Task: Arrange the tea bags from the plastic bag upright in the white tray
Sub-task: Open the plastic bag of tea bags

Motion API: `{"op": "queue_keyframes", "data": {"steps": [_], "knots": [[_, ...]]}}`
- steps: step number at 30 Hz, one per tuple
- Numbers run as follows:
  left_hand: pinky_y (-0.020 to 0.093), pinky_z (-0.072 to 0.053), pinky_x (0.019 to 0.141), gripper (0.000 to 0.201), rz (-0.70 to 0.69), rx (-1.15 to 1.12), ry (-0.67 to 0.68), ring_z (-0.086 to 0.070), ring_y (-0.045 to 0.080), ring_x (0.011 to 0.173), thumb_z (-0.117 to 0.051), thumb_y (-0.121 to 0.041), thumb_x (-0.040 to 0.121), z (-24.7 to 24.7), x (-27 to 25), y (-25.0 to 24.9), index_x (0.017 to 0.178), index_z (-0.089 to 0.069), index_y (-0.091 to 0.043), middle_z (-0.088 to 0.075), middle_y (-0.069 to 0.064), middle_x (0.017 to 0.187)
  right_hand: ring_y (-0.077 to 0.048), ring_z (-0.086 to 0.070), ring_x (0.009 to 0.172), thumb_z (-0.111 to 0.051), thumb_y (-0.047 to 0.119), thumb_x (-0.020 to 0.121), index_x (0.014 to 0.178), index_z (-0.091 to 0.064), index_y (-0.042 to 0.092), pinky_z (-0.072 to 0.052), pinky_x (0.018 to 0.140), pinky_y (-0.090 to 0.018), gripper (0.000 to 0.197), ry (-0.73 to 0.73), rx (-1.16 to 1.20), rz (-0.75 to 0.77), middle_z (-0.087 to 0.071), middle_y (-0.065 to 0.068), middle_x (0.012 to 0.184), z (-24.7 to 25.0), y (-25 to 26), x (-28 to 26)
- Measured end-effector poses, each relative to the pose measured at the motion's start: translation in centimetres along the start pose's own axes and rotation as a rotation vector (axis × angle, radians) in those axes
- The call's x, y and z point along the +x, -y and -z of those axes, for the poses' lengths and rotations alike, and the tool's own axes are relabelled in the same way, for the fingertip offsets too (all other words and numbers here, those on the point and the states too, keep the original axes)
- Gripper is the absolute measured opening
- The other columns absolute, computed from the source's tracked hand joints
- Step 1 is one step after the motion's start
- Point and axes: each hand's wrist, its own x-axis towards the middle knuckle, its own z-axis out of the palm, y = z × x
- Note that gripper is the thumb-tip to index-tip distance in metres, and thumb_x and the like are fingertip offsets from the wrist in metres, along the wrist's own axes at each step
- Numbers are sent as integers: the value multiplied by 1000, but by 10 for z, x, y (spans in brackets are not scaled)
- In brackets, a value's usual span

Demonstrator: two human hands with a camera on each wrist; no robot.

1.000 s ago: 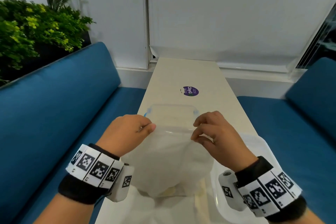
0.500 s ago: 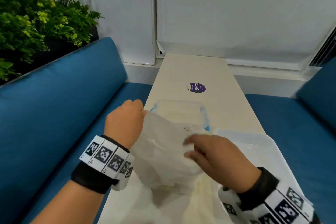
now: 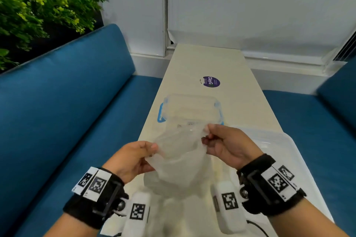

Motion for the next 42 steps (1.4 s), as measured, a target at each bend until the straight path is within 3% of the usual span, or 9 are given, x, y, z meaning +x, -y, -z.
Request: {"op": "queue_keyframes", "data": {"steps": [3, 8, 13, 20, 25, 29, 34, 36, 42], "knots": [[23, -56, 49, 34, 16, -221, -1, -68, 16, 55, -41, -17, 97, -3, 4, 0, 84, -63, 5, -70, 12, 70, -13, -54, 53, -54, 18, 90, 78, -61, 8, -49, 52, -23, 17, 67, -83, 71, -56, -3, 67, -2, -2, 1], [34, -58, 56, 42, 34, -567, 11, -69, 21, 57, -40, -20, 97, -5, 8, -17, 76, -67, 3, -69, 12, 71, -7, -40, 52, -74, 21, 77, 59, -39, 14, -32, 45, -12, 40, -48, -1216, 312, -42, 5, 59, 6, -28, -1], [38, -58, 60, 34, 168, -524, 176, -71, 27, 66, -47, -17, 86, -18, 2, -3, 82, -73, 3, -72, 18, 80, -24, -66, 74, -57, 6, 88, 85, -61, 7, -57, 55, -35, 5, -71, -329, 10, -69, -11, 91, 19, -20, 4], [37, -58, 51, 35, 236, -547, 96, -71, 28, 63, -43, -24, 94, 0, 11, 23, 98, -63, 5, -71, 22, 86, -35, -66, 100, -69, 24, 75, 118, -63, 3, -53, 84, -49, 48, 226, 220, -153, -60, -22, 125, 30, -16, 6], [33, -57, 46, 39, 121, -630, 64, -71, 23, 61, -31, -31, 100, 1, 22, 9, 109, -56, -2, -73, 16, 78, -22, -64, 106, -91, 29, 46, 115, -59, 18, -54, 90, -38, 76, 292, -335, -90, -64, -6, 121, 36, -38, 7], [40, -59, 61, 50, 93, -669, 213, -71, 28, 85, -40, -43, 93, -15, 18, 8, 115, -62, -4, -71, 17, 101, -20, -64, 91, -64, 29, 85, 84, -65, 18, -53, 85, -44, 11, 48, -739, 101, -69, -4, 100, 31, -46, 8], [28, -55, 64, 85, -155, 309, 133, -63, 20, 84, -82, -29, 53, -4, 22, 33, 125, -37, -32, -60, 10, 98, -33, -63, 106, -38, 34, 99, 122, -58, 12, -58, 75, -44, 37, 68, 140, -235, -63, -16, 123, 42, -27, 16], [22, -48, 62, 49, -215, 483, 79, -59, 15, 79, -74, -17, 74, -12, 24, 44, 113, -47, -29, -58, 9, 96, -34, -64, 104, -39, 32, 99, 125, -57, 10, -56, 81, -47, 39, 100, 226, -279, -61, -18, 125, 36, -27, 16], [29, -55, 49, 23, 72, -209, -82, -67, 23, 64, -38, -2, 94, -8, 33, 40, 100, -60, -4, -70, 14, 81, -30, -59, 108, -85, 22, 53, 133, -37, 33, -50, 94, -45, 94, 84, -303, -40, -54, -13, 123, 37, -34, 16]]}}
